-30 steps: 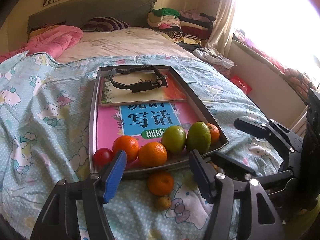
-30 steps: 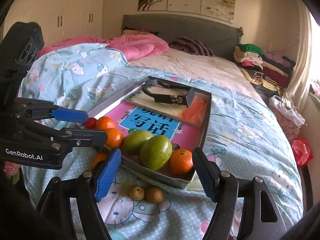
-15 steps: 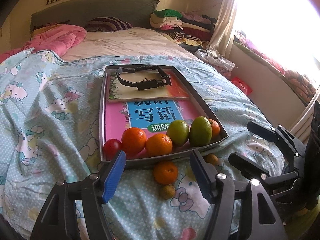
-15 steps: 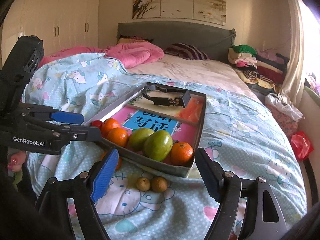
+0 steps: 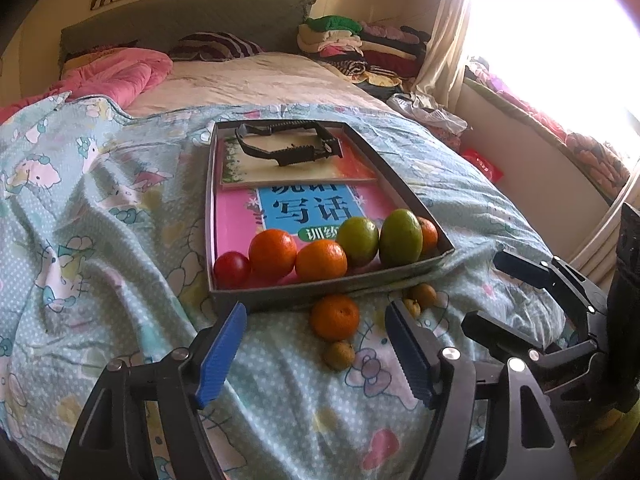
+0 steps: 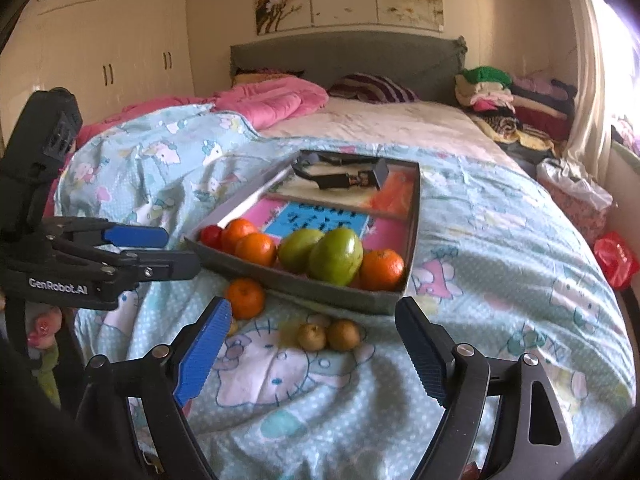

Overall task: Organize fruits
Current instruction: 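Withdraw both grippers from the tray toward the loose fruit, then grasp a small brown fruit with the right gripper while the left grasps another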

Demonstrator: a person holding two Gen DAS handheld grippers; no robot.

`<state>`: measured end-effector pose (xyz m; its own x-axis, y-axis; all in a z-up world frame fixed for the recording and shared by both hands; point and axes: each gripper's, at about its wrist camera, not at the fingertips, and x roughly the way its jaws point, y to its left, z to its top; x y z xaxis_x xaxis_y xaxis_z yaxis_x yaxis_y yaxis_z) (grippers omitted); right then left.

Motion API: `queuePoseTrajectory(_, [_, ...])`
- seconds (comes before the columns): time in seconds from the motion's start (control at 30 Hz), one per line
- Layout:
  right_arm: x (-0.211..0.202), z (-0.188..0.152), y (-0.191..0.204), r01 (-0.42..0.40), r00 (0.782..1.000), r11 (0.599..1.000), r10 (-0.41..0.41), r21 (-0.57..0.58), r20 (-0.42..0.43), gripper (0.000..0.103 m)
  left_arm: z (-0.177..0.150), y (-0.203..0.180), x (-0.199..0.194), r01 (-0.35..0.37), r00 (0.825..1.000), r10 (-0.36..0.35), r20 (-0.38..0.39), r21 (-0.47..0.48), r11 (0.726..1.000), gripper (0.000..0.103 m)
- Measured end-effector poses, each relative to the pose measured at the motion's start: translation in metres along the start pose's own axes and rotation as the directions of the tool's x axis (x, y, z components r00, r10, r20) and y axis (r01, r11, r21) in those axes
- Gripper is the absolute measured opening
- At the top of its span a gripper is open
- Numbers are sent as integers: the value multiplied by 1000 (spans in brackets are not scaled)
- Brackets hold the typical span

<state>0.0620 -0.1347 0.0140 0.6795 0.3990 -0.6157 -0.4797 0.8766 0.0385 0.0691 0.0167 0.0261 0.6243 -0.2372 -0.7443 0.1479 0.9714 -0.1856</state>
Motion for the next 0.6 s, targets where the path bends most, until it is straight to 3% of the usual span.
queuePoseTrajectory(0.43, [7,-11,7,35,997,999,-36,-20,-66,85,-16,-6,5,-3,999,4,-34,23,1000,72])
queuePoseTrajectory(0.6, [18,-16,0,96,990,995,-98,-28,-98,85,-24,-7,10,-4,999,5,-54,23,1000,72])
